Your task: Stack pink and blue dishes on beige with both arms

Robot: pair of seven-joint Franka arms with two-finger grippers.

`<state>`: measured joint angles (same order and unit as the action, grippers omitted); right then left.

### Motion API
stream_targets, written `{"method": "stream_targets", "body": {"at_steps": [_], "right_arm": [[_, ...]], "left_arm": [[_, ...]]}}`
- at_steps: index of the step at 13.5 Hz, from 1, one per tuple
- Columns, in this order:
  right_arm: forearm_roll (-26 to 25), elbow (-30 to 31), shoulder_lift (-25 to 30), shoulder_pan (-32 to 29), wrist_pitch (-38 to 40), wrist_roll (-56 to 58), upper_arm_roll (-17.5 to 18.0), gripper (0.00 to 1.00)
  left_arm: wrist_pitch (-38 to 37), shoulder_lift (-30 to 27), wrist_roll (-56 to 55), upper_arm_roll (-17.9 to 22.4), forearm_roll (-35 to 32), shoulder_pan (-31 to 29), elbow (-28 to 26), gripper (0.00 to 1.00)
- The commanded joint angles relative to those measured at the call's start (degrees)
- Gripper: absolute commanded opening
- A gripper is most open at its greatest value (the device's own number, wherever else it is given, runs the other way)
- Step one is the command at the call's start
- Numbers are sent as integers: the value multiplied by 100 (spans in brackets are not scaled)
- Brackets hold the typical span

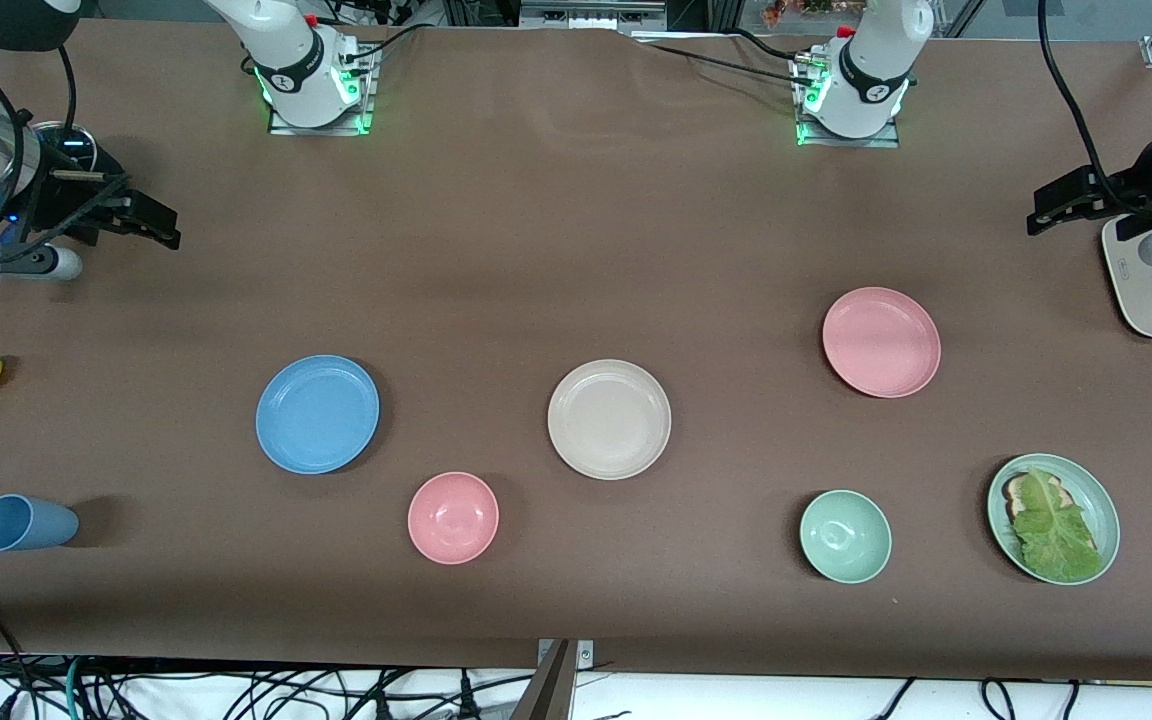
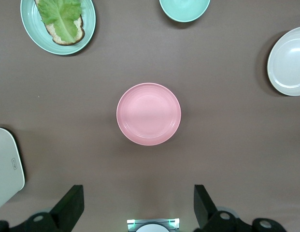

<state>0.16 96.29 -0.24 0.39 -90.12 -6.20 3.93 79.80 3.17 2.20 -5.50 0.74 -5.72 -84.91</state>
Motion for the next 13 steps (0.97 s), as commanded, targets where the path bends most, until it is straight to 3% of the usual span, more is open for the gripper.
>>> {"method": "stream_targets", "body": {"at_steps": [1, 13], "right_arm": [[-8, 179, 234, 31, -49, 5, -6, 100], [-8, 180, 226, 31, -14, 5, -6, 100]], "left_arm": [[1, -18, 70, -13, -83, 18, 115, 100], [1, -18, 70, -4, -83, 18, 115, 100]]}}
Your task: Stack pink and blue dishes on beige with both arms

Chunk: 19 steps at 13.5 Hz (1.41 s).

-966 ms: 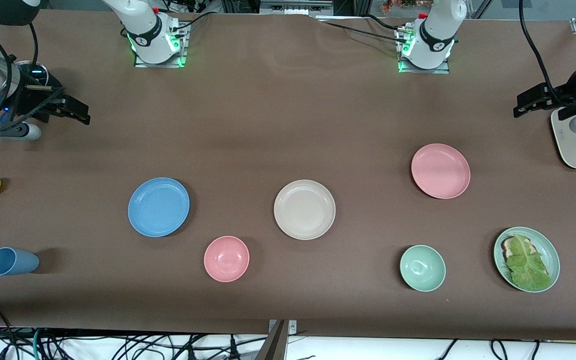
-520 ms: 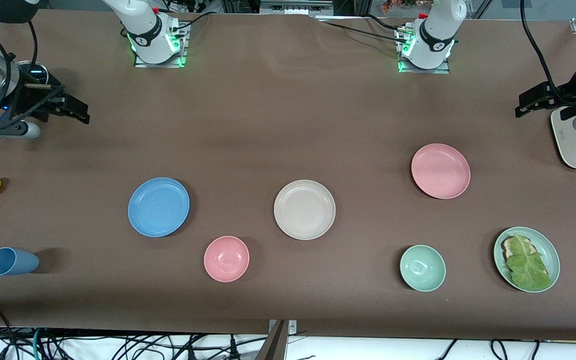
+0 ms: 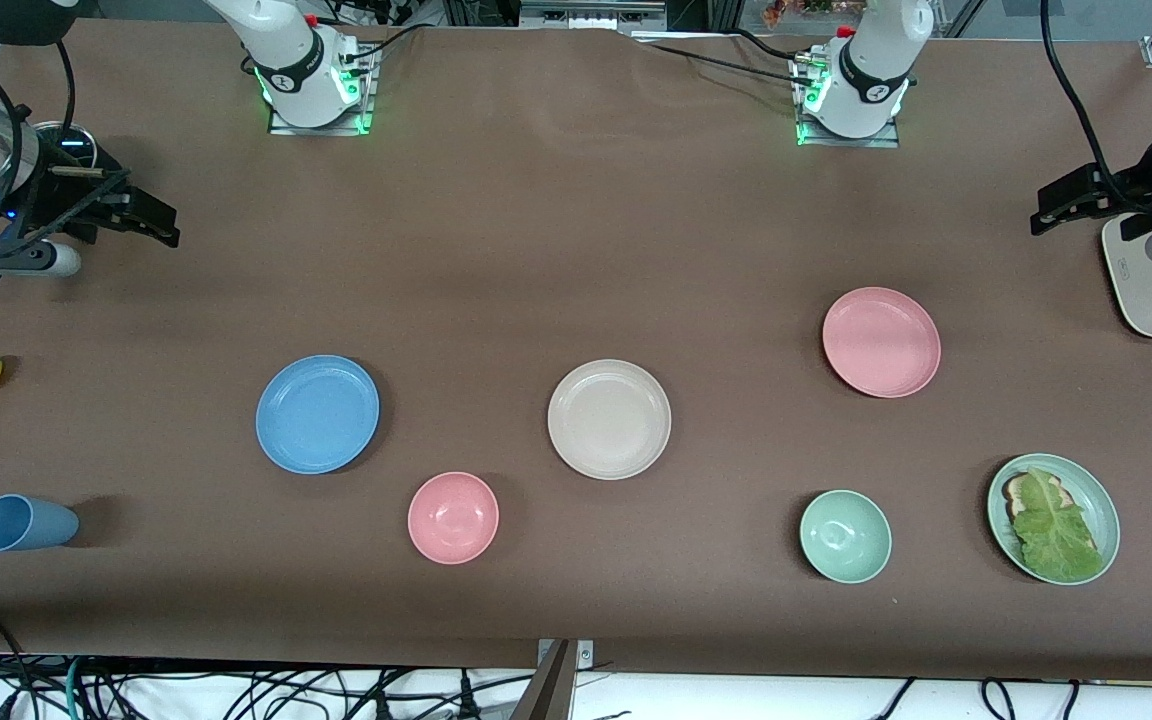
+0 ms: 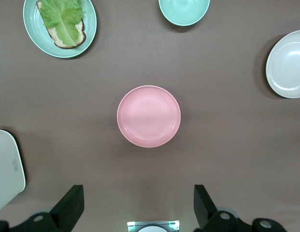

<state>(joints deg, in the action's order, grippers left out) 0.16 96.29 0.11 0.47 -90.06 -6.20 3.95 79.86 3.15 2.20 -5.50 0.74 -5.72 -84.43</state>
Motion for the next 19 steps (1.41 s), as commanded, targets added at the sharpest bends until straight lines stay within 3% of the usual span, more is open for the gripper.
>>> {"method": "stream_targets", "body": {"at_steps": [1, 11, 19], "right_arm": [[-8, 171, 191, 23, -20, 5, -8, 100], [-8, 171, 191, 23, -38, 22, -8, 100], [-25, 171, 191, 23, -117, 40, -17, 100]], "left_arm": [[-6, -17, 70, -13, -74, 18, 68, 100], [-6, -8, 70, -4, -83, -26, 68, 100], [-6, 360, 70, 22, -118, -9, 85, 100]]}}
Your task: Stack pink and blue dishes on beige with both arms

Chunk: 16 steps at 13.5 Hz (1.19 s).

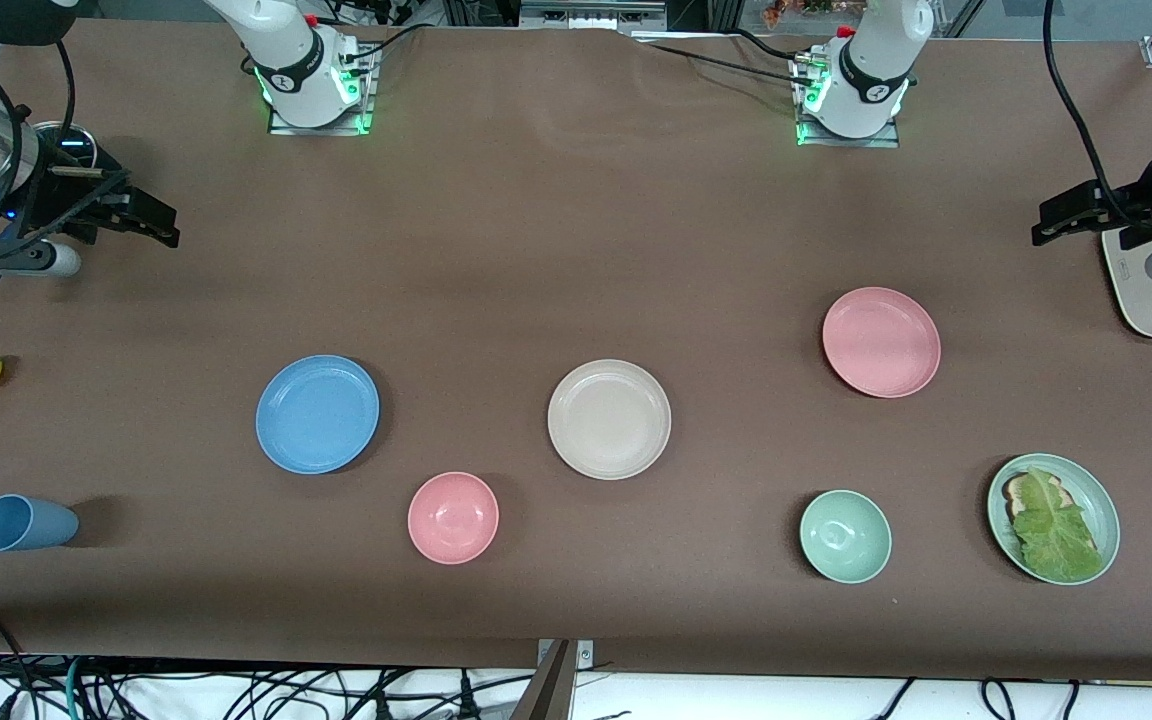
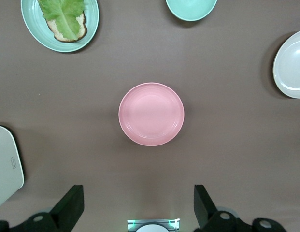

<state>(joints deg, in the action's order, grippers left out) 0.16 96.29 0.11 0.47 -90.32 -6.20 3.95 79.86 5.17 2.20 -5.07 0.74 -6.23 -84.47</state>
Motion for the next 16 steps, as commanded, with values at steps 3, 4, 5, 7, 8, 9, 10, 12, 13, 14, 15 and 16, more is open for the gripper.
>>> {"method": "stream_targets", "body": {"at_steps": [3, 4, 5, 7, 8, 9, 10, 12, 13, 14, 15, 16], "right_arm": [[-34, 171, 200, 32, -126, 31, 9, 100], [-25, 171, 209, 23, -126, 40, 10, 100], [-25, 171, 200, 23, -126, 49, -8, 100], [-25, 171, 200, 23, -126, 57, -25, 100], [-25, 171, 200, 23, -126, 58, -17, 100], [-25, 171, 200, 23, -135, 58, -17, 100], [-25, 153, 200, 23, -161, 58, -17, 100], [-25, 162, 191, 14, -170, 58, -43, 100], [-25, 162, 191, 23, -170, 58, -43, 100], [-25, 162, 200, 23, -162, 58, -43, 100], [-25, 162, 200, 14, -162, 58, -43, 100], [-25, 162, 200, 14, -162, 58, -43, 100]], "left_arm": [[266, 423, 43, -21, -118, -28, 89, 100], [397, 598, 43, -21, -135, 16, 97, 100], [546, 800, 52, -38, -135, 42, 89, 100], [644, 986, 43, -56, -144, 51, 97, 100], [732, 1021, 69, -47, -135, 25, 89, 100], [906, 1143, 61, -47, -161, 8, 89, 100], [978, 1327, 61, -47, -153, -10, 89, 100], [1040, 1512, 87, -38, -65, -89, 89, 100], [1231, 1557, 96, -38, -56, -142, 71, 100], [1425, 1566, 113, -38, -13, -194, -7, 100], [1453, 1592, 122, -30, -12, -273, -43, 100], [1453, 1619, 131, -29, -4, -396, -69, 100]]}}
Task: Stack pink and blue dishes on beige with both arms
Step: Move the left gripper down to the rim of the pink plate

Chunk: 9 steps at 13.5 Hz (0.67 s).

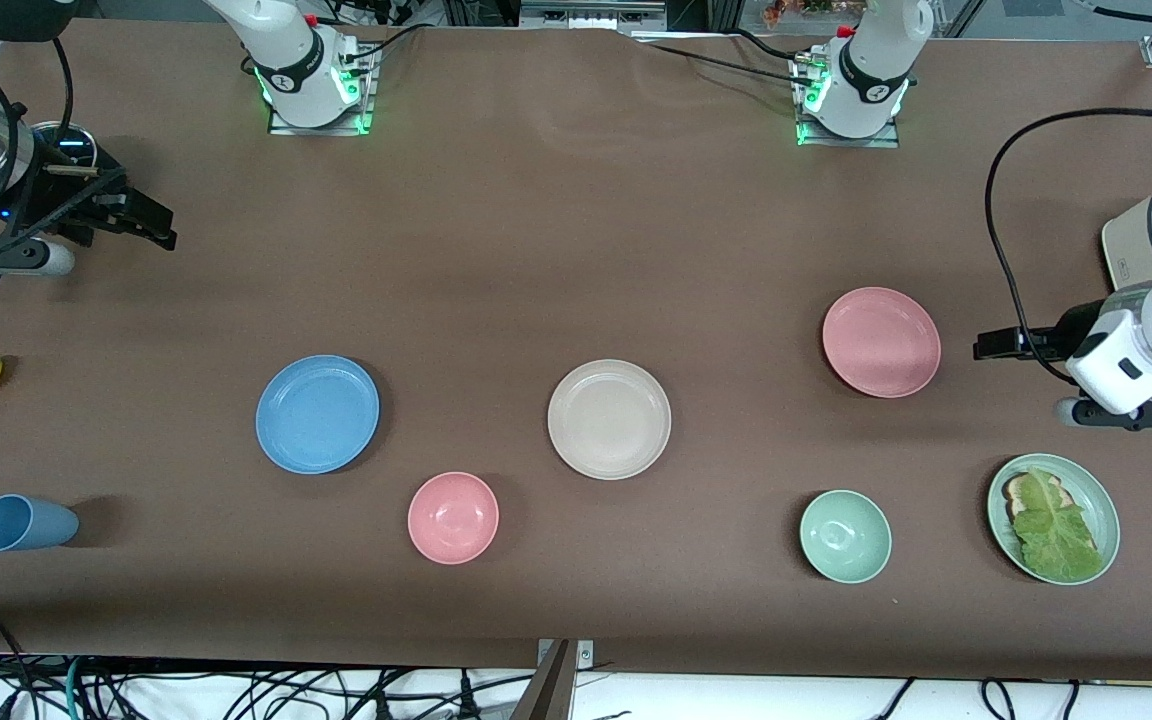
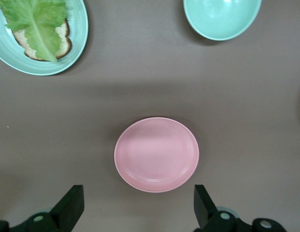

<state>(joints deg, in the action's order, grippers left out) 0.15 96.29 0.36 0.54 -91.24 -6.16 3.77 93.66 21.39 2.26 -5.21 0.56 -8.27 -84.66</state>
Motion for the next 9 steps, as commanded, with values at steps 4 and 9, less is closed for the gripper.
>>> {"method": "stream_targets", "body": {"at_steps": [4, 9], "right_arm": [[-24, 170, 175, 16, -61, 54, -25, 100], [-24, 162, 175, 16, -61, 54, -25, 100]], "left_arm": [[363, 6, 749, -15, 287, -544, -489, 100], [950, 6, 1582, -7, 559, -869, -1042, 100]]}}
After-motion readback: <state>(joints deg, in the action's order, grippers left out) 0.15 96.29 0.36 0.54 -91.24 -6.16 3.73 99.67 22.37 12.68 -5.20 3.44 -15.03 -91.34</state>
